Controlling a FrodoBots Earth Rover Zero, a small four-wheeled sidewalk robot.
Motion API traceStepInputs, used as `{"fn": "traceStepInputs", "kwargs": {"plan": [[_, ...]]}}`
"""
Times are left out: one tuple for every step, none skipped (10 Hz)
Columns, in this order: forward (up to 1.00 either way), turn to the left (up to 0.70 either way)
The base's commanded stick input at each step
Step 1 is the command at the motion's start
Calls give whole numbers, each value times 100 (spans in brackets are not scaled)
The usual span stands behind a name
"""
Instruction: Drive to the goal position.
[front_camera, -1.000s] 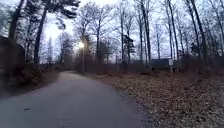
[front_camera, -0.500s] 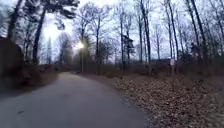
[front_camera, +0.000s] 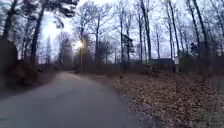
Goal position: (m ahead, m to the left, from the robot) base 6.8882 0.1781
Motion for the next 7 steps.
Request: {"fn": "traceStepInputs", "kwargs": {"plan": [[70,0],[70,0],[70,0],[70,0],[70,22],[70,35],[70,35]]}}
